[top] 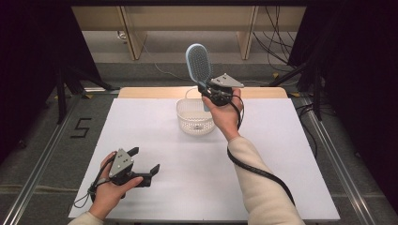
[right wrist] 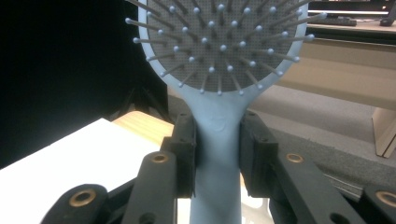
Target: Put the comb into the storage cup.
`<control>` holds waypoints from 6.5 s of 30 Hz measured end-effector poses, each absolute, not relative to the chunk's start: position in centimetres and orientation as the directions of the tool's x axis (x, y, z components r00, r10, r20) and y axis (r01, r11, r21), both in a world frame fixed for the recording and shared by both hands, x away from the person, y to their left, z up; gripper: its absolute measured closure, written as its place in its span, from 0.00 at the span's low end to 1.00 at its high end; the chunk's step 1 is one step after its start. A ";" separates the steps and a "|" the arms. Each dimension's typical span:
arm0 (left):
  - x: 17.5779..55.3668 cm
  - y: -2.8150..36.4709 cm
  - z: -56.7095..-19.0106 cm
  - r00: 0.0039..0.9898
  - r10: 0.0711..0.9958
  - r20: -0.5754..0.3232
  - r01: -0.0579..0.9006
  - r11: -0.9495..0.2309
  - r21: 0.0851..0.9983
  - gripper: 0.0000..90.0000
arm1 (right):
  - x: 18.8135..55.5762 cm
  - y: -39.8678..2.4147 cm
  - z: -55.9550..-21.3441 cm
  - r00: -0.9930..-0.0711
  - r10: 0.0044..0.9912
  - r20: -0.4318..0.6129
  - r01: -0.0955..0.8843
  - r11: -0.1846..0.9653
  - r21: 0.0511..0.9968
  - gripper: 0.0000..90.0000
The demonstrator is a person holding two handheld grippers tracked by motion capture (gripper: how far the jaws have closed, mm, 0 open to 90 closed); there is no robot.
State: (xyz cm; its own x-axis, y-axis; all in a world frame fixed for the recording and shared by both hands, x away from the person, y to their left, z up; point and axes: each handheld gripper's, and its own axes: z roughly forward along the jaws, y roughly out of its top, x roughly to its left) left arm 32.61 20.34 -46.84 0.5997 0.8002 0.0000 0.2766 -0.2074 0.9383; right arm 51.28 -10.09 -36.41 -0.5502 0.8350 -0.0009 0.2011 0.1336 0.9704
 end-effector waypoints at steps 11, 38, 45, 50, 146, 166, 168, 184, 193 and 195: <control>32.6 20.3 -46.9 0.600 0.800 0.000 0.277 -0.208 0.938 0.02 | 51.4 -10.0 -36.7 -0.553 0.833 -0.002 0.201 0.136 0.970 0.78; 32.6 20.4 -46.8 0.601 0.799 0.002 0.277 -0.210 0.938 0.02 | 51.8 -9.7 -37.4 -0.571 0.820 -0.038 0.195 0.181 0.964 0.78; 32.6 20.4 -46.8 0.602 0.799 0.001 0.277 -0.210 0.938 0.02 | 51.9 -9.7 -37.7 -0.572 0.819 -0.043 0.194 0.186 0.963 0.78; 32.6 20.4 -46.8 0.602 0.798 0.001 0.277 -0.210 0.938 0.02 | 52.0 -9.7 -37.8 -0.574 0.817 -0.049 0.192 0.193 0.962 0.78; 32.6 20.3 -46.9 0.604 0.797 0.003 0.274 -0.211 0.938 0.02 | 52.9 -9.6 -40.3 -0.603 0.787 -0.133 0.184 0.299 0.936 0.78; 32.6 20.2 -46.9 0.606 0.795 0.001 0.277 -0.212 0.937 0.03 | 52.6 -9.7 -41.1 -0.606 0.780 -0.156 0.199 0.338 0.920 0.78; 32.6 20.2 -46.9 0.605 0.796 0.000 0.279 -0.212 0.937 0.03 | 52.6 -9.6 -41.2 -0.608 0.778 -0.158 0.201 0.344 0.917 0.78; 32.6 20.1 -47.0 0.607 0.795 -0.002 0.280 -0.211 0.936 0.03 | 53.1 -9.4 -42.0 -0.607 0.777 -0.169 0.219 0.367 0.904 0.78; 32.7 19.9 -47.0 0.607 0.795 0.000 0.281 -0.215 0.935 0.03 | 53.2 -9.2 -42.2 -0.619 0.764 -0.182 0.227 0.396 0.890 0.78; 32.6 19.8 -47.1 0.612 0.790 0.003 0.281 -0.221 0.934 0.03 | 53.2 -9.2 -42.2 -0.618 0.765 -0.180 0.232 0.397 0.888 0.78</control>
